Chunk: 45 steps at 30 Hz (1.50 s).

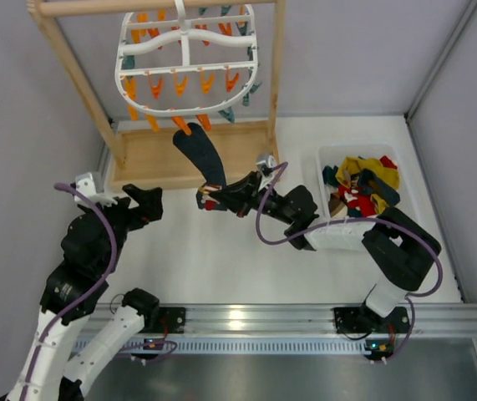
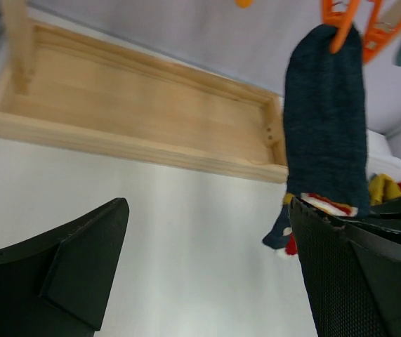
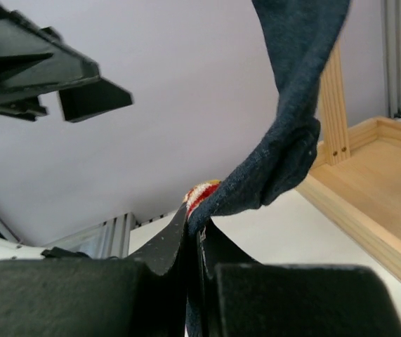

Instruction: Remove the socks clipped to the hanger

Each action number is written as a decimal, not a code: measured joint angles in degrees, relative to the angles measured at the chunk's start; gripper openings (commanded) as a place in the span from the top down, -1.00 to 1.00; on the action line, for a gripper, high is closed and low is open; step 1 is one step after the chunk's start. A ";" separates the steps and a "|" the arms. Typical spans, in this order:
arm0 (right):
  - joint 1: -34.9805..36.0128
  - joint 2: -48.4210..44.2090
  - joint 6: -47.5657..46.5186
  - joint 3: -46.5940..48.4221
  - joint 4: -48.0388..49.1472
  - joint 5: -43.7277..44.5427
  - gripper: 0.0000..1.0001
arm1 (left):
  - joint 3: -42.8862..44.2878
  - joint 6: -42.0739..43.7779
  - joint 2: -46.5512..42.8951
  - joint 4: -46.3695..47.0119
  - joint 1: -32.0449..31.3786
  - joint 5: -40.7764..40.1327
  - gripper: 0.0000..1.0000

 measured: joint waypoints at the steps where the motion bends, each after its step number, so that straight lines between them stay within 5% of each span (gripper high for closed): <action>1: -0.07 -1.11 -0.02 -0.72 -0.04 -0.31 1.00 | 0.33 0.15 1.14 1.97 0.00 2.95 -0.98; 11: -0.07 -11.89 -0.04 -5.38 -2.16 -2.21 1.00 | 1.84 1.64 13.99 21.86 -0.02 19.69 -0.98; 23: -0.07 -13.77 -0.07 -7.67 -5.33 -2.03 1.00 | 14.03 1.60 29.24 30.08 -0.02 27.74 -0.95; 43: -0.07 -14.36 0.66 -7.78 -5.53 -4.39 1.00 | 18.16 1.84 39.15 31.87 -0.02 25.11 -0.29; 45: -0.07 -14.36 0.83 -7.78 -5.53 -4.63 1.00 | 18.49 1.84 39.39 32.11 -0.02 24.90 -0.09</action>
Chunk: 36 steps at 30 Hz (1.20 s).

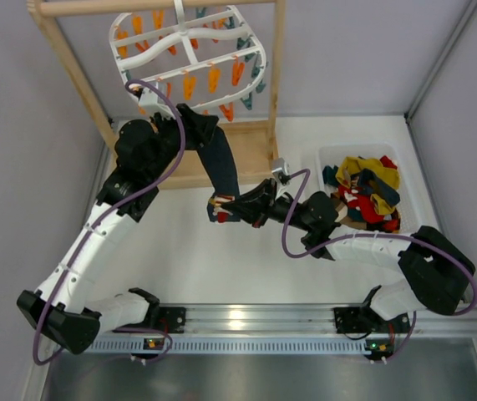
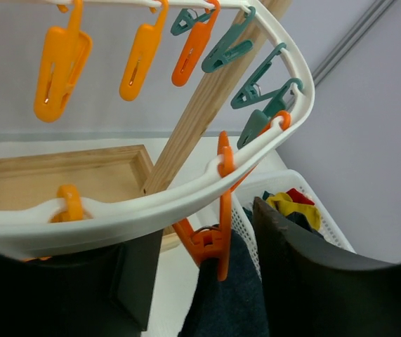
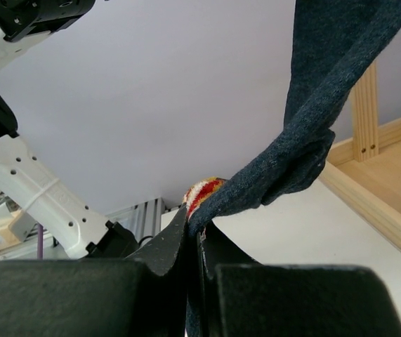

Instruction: Remove the socks clipped to the hanger

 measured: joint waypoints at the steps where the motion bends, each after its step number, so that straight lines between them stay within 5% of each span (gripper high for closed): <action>1: 0.02 0.00 0.07 0.00 0.00 -0.09 1.00 | 0.09 0.00 0.13 0.11 0.00 -0.20 -0.04; 8: 0.15 0.00 0.26 0.00 0.00 -0.59 1.00 | 0.13 -0.07 1.84 0.24 -0.13 -1.46 0.45; 17: 0.17 -0.70 0.11 -3.39 -0.15 -0.57 1.00 | 0.15 0.02 2.43 0.24 -0.26 -2.10 0.71; 21: 0.17 -4.02 -1.22 -6.51 -3.82 0.55 1.00 | 0.15 -0.04 2.43 0.24 -0.31 -2.14 0.34; 26: 0.26 -15.30 -6.05 -7.04 -20.50 7.26 1.00 | -0.07 0.00 2.23 0.26 -0.31 -2.80 -0.41; 36: -2.69 -29.03 -11.96 6.01 -65.20 33.70 1.00 | -7.74 0.46 -6.86 0.57 -0.26 -6.36 -0.98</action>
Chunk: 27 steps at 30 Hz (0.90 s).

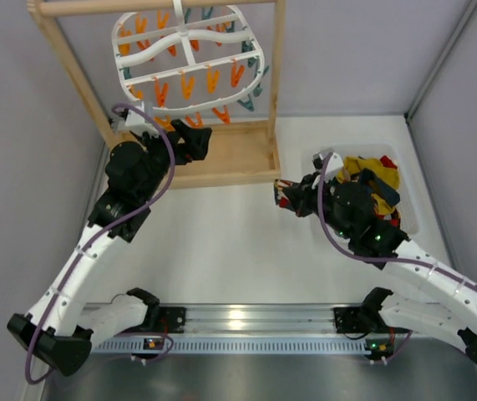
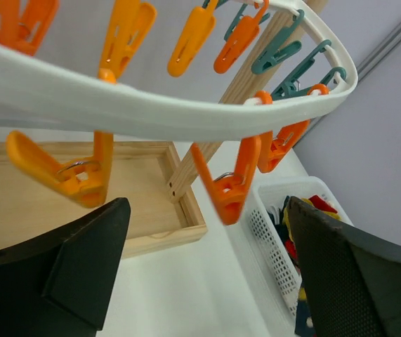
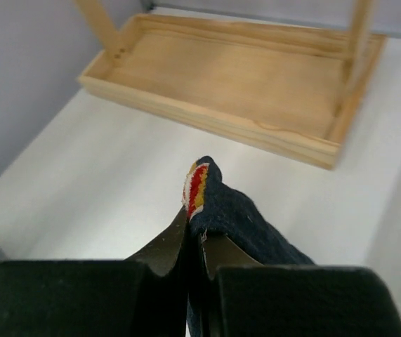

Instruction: Remove the socks clipped to the hanger

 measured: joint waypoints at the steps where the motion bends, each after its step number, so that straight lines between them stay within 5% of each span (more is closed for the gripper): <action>1: -1.57 -0.20 -0.35 1.31 -3.56 1.36 1.00 | -0.61 0.00 -1.46 -0.22 0.00 -0.33 -0.98; 11: -24.59 0.24 -2.12 9.94 -20.37 2.84 1.00 | -4.20 -0.28 -13.14 -11.85 -0.02 -6.82 -0.98; 21: -47.23 8.15 2.69 10.97 -15.63 -17.00 1.00 | -8.20 1.62 -17.44 -28.55 0.00 -8.15 -0.98; 27: -54.01 15.15 7.85 10.82 -8.24 -23.37 1.00 | -9.90 5.97 -22.36 -33.73 -0.02 -7.15 -0.98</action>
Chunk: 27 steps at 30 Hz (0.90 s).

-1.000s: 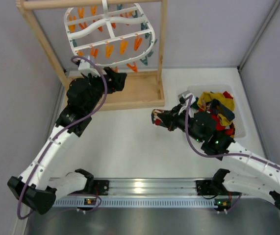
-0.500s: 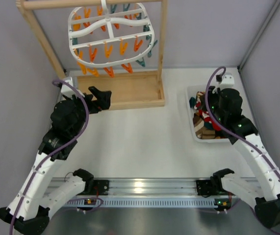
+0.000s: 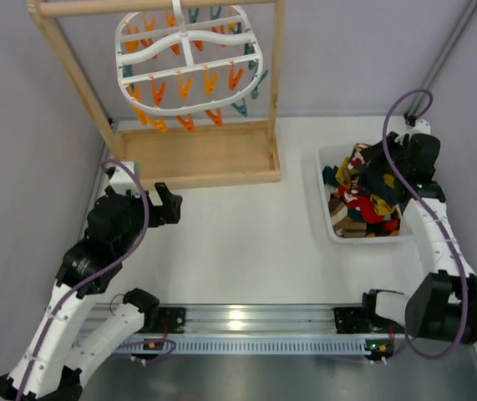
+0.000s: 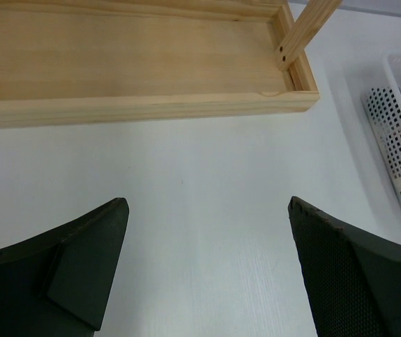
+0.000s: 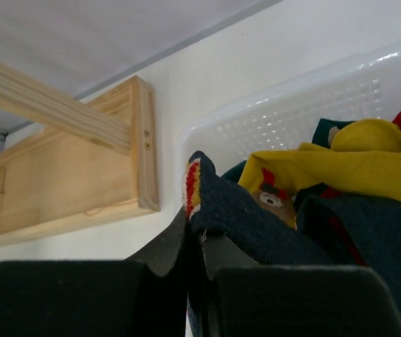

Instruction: Remove the socks clipped to the hanger

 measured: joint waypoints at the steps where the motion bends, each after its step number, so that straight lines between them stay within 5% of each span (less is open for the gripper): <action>1: -0.96 1.79 1.33 -0.35 2.34 -1.62 1.00 | -0.79 0.04 -1.20 -0.22 0.00 -0.59 -0.98; 8: -4.85 13.20 6.45 -5.01 9.57 -4.70 0.99 | -5.16 -0.66 -5.51 -1.44 0.00 -5.51 -0.98; 18: -5.07 22.23 6.27 -6.75 11.41 1.97 0.76 | -5.60 -0.87 -7.48 -1.70 0.00 -8.17 -0.98; 27: -5.07 24.06 8.41 -9.55 15.17 3.06 -0.02 | -5.62 -1.09 -8.79 -1.73 0.07 -11.65 -0.98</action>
